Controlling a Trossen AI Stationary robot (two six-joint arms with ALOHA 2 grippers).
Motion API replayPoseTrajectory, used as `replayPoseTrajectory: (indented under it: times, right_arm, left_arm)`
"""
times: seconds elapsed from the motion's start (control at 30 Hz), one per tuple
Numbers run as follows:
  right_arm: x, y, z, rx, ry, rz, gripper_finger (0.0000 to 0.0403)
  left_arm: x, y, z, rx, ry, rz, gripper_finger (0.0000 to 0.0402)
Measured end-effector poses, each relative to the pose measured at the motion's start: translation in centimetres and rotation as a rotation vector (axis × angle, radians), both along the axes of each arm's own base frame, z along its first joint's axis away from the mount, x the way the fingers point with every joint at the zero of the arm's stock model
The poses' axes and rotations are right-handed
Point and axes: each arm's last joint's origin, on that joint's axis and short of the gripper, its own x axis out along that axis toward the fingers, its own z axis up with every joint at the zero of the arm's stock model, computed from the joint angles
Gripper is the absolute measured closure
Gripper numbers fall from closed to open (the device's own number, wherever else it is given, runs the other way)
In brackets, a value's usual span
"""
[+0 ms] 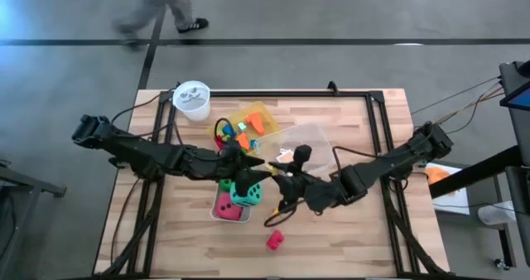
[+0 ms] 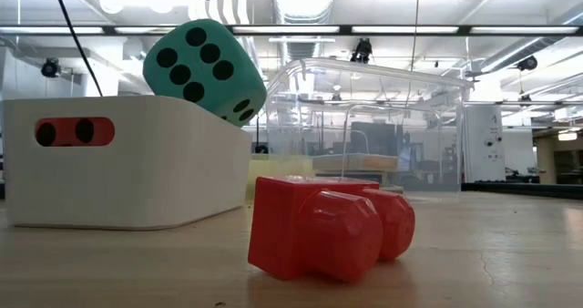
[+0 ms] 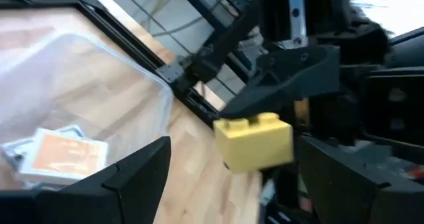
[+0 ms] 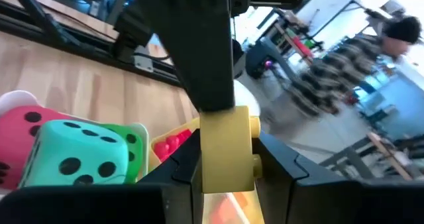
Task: Pick & Place Toys
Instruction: Put the yellow game piece into the yellow bin
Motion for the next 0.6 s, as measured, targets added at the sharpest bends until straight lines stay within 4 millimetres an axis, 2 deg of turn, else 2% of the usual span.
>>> replayPoseTrajectory:
  times: [0.13, 0.47, 0.6]
  right_arm:
    - [0.5, -0.8, 0.0, 0.037, 0.007, 0.047, 0.0318]
    - [0.9, -1.7, 0.0, 0.024, 0.008, 0.030, 0.0318]
    - [1.1, -2.2, 0.1, 0.023, 0.005, 0.019, 0.0318]
  left_arm:
    - [0.2, 0.4, -0.2, 0.021, 0.002, 0.055, 0.0087]
    - [0.7, 0.9, -0.5, 0.033, 0.011, 0.071, 0.0089]
    - [0.8, 1.2, -0.5, 0.037, 0.012, 0.077, 0.0107]
